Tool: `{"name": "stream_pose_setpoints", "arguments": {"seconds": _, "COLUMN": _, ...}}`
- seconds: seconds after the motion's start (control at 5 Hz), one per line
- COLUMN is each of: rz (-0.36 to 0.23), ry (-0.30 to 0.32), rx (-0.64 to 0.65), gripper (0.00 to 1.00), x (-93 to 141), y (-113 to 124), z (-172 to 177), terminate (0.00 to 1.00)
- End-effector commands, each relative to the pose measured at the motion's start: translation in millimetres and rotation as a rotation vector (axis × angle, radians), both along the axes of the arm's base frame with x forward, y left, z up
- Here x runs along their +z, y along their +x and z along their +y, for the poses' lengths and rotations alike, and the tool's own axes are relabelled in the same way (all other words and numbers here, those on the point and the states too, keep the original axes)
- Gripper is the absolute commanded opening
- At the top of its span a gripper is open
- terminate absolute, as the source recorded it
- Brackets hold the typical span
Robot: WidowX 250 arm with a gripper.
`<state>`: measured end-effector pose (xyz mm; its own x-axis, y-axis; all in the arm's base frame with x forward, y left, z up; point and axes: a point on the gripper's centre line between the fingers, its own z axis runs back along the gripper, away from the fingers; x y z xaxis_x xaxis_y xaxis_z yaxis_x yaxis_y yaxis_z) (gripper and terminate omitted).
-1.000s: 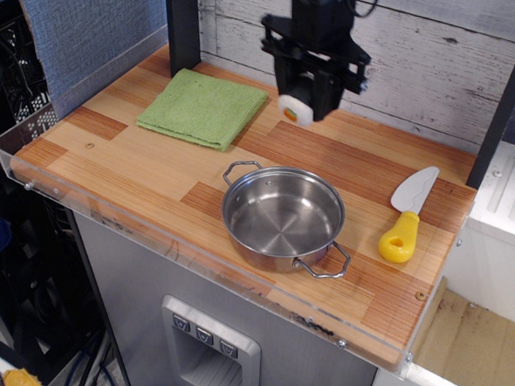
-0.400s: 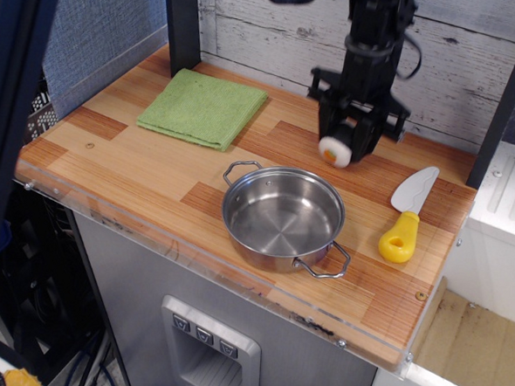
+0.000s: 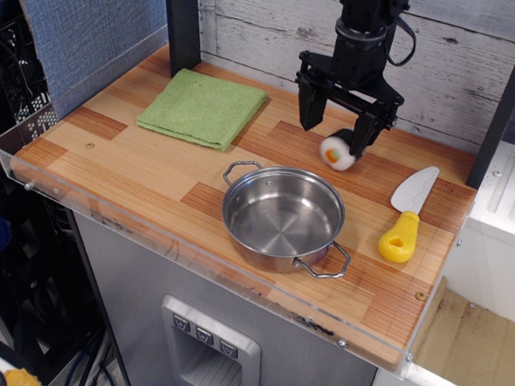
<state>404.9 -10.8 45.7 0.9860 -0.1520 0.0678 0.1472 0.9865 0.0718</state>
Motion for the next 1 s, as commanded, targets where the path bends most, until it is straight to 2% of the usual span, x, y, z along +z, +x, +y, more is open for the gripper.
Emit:
{"name": "stream_pose_setpoints", "arguments": {"seconds": 0.0, "rz": -0.113, "ry": -0.038, "rx": 0.136, "gripper": 1.0, "x": 88, "y": 0, "z": 34, "terminate": 0.0}}
{"name": "stream_pose_setpoints", "arguments": {"seconds": 0.2, "rz": -0.097, "ry": -0.08, "rx": 0.154, "gripper": 1.0, "x": 99, "y": -13, "z": 44, "terminate": 0.0}}
{"name": "stream_pose_setpoints", "arguments": {"seconds": 0.6, "rz": -0.099, "ry": -0.09, "rx": 0.14, "gripper": 1.0, "x": 104, "y": -21, "z": 46, "terminate": 0.0}}
{"name": "stream_pose_setpoints", "arguments": {"seconds": 0.8, "rz": -0.099, "ry": -0.09, "rx": 0.14, "gripper": 1.0, "x": 104, "y": -21, "z": 46, "terminate": 1.0}}
